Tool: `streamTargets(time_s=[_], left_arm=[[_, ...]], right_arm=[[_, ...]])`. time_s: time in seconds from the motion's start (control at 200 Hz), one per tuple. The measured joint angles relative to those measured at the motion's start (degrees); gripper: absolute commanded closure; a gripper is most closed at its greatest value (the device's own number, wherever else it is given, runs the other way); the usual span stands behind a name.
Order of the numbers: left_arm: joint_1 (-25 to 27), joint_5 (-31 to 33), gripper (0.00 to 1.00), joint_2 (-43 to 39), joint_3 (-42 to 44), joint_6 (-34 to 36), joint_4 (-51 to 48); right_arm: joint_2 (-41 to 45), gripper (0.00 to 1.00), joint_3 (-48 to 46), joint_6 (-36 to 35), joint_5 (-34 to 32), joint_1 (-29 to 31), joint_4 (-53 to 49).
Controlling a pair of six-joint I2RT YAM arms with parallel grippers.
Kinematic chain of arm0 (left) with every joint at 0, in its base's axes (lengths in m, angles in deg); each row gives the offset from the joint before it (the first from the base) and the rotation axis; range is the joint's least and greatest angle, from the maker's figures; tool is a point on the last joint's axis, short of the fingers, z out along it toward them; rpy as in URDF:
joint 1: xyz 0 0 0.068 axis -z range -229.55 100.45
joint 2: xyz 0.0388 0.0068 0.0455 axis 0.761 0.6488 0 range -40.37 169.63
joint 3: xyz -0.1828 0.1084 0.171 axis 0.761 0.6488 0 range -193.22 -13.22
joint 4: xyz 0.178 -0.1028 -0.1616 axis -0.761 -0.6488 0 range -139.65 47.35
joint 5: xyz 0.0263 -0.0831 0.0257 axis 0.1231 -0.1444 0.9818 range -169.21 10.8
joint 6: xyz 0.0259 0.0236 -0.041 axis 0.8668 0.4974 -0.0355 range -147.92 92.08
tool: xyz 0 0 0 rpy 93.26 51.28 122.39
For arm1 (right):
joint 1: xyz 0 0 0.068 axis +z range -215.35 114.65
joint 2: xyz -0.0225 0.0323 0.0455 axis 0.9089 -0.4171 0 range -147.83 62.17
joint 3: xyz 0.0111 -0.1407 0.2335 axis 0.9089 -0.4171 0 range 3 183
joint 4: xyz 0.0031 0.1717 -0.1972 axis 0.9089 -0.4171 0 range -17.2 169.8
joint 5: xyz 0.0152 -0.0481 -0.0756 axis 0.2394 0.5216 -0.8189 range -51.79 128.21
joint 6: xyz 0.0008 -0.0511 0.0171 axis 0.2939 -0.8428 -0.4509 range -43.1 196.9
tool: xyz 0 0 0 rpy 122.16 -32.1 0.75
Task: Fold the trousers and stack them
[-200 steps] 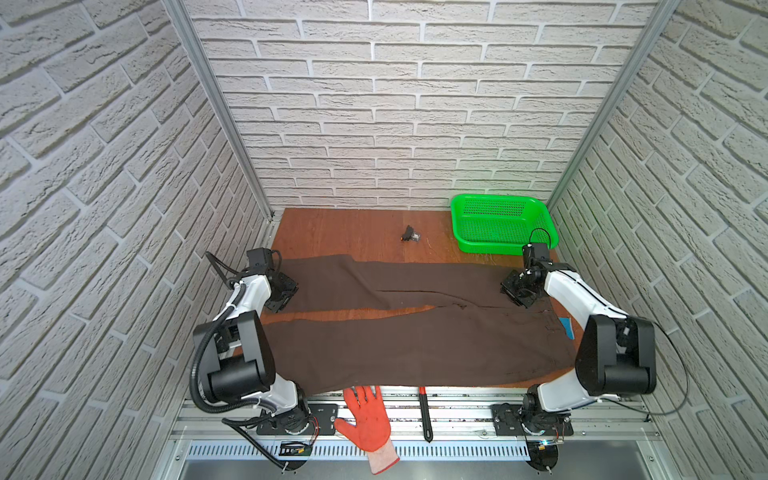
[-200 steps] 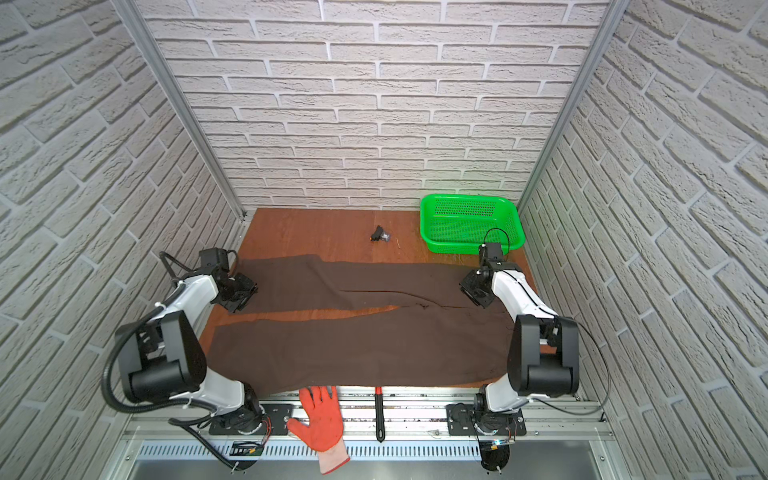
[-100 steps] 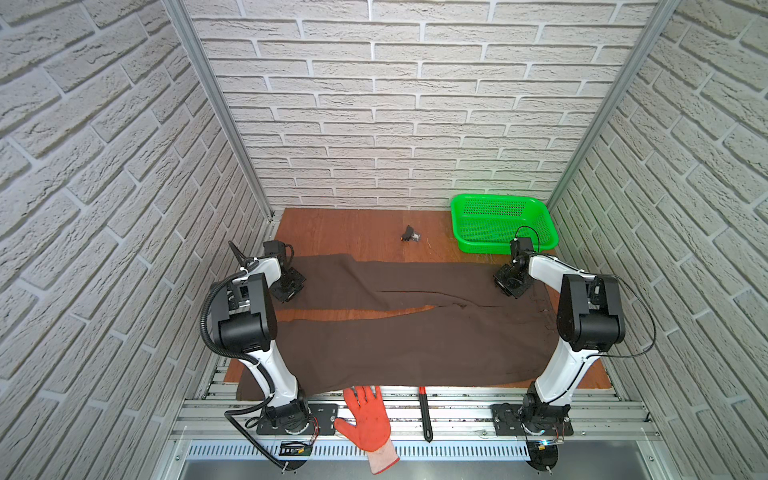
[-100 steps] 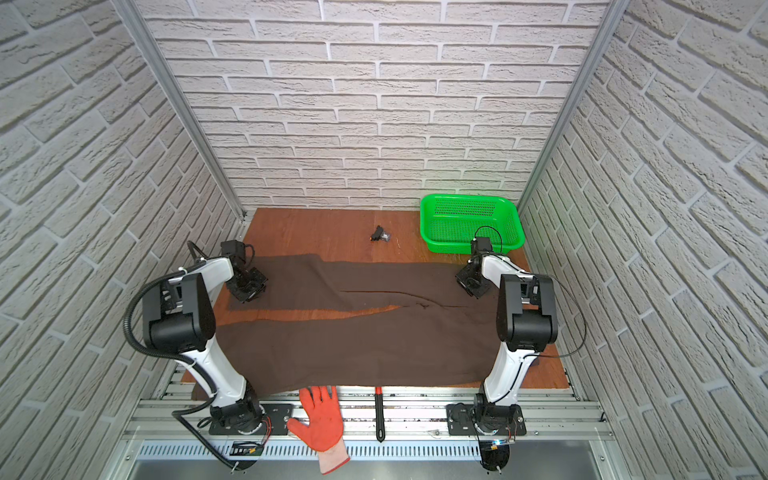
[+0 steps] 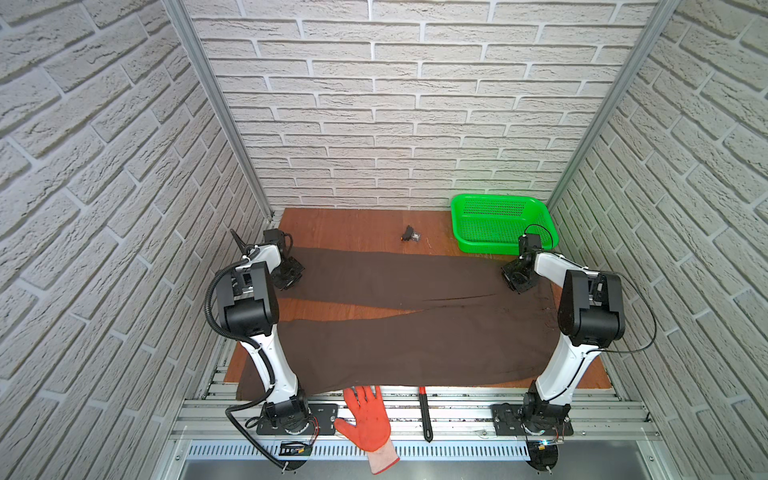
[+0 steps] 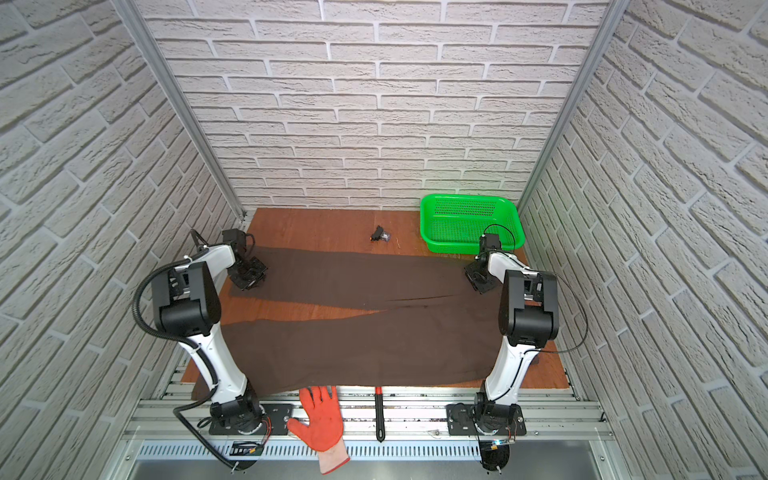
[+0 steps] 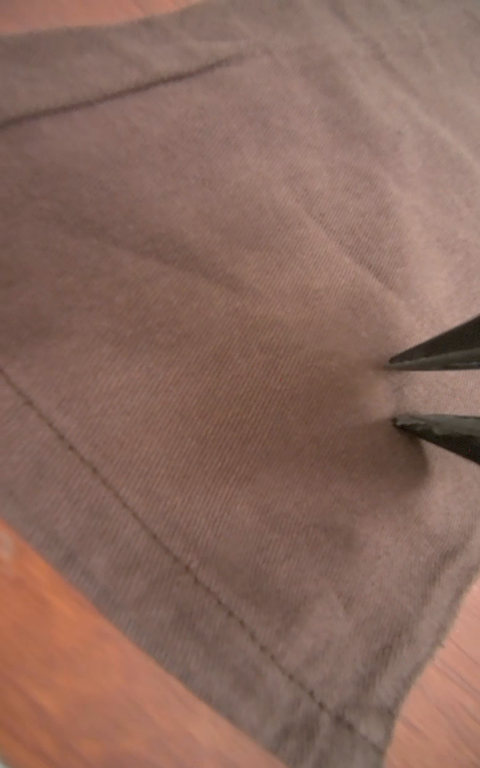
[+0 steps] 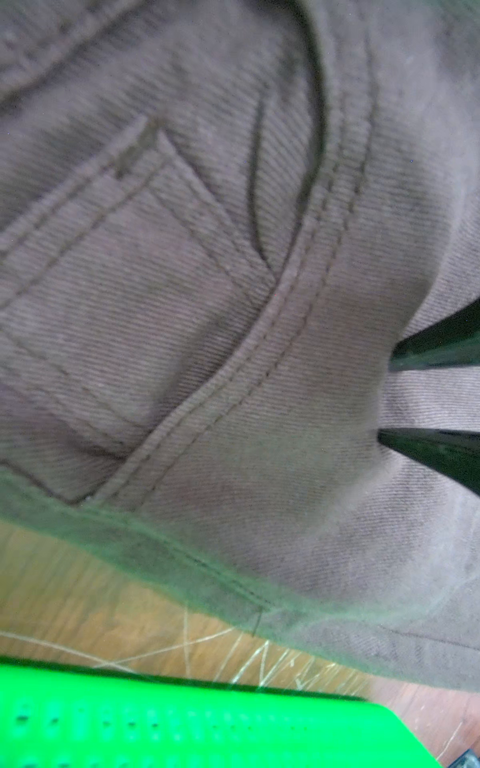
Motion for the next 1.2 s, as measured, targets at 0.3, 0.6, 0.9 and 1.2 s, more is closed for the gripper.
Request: streamTargets(time_s=[0.3,0.6,0.9,1.2], left_arm=[[0.7,-1.9,0.79,10.4,-16.5,0.0,-4.0],[0.9,-2.2,0.49,8.7,-15.8,0.7,-4.5],[-0.6,0.4,0.37,-19.4,-2.7,1.5,-7.0],[-8.8,-1.3,0.33,-37.6,21.2,3.7,-7.8]], right_arm=[[-3.7,0.73,5.2,4.1,-0.2,0.0,-0.2],[-4.1,0.63,6.6,4.4,-0.2,0.1,-0.8],[9.6,0.50,6.2,-2.8,-1.4,2.0,-7.3],[25.1,0.51,0.0,-10.5,-4.7,0.0,-13.0]])
